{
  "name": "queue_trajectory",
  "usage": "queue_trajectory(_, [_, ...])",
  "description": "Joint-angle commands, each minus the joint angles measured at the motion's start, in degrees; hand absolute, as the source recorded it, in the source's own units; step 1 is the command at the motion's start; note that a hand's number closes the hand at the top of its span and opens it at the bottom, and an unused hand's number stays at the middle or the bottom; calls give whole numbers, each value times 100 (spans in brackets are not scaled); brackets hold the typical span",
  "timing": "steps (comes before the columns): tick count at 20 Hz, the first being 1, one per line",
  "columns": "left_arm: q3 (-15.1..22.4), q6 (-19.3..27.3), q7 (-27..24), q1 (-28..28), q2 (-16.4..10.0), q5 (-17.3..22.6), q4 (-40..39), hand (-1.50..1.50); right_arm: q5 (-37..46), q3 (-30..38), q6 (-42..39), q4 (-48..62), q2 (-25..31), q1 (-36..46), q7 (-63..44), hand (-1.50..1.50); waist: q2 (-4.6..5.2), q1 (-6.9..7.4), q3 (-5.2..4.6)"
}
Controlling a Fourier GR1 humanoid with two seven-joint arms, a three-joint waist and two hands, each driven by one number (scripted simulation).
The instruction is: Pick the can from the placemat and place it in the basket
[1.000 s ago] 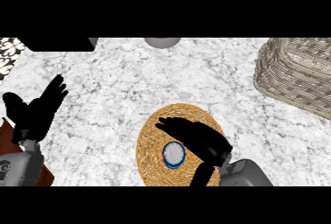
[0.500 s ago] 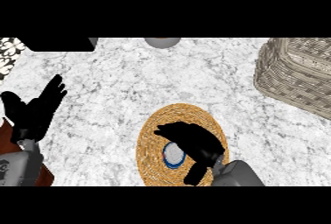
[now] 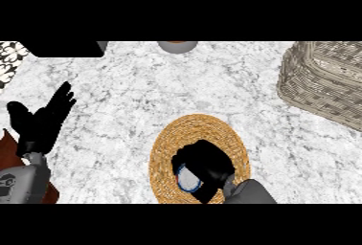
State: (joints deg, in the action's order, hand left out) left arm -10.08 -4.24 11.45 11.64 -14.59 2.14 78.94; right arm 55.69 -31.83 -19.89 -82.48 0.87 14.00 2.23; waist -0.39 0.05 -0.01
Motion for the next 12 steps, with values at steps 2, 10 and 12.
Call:
queue_trajectory(2, [-181, -137, 139, 106, -203, 148, -56, 0, 62, 275, 507, -97, -84, -446, -1270, 150, 26, -53, 0])
queue_trajectory(10, [-31, -52, -123, -134, 66, 45, 9, 0, -315, 222, 1782, 217, -87, -222, -3260, 150, 42, 38, 1])
queue_trajectory(12, [58, -64, 584, -233, -13, 108, 794, 0, -158, -119, 2167, 158, -87, -813, -3152, 150, 29, 38, 4])
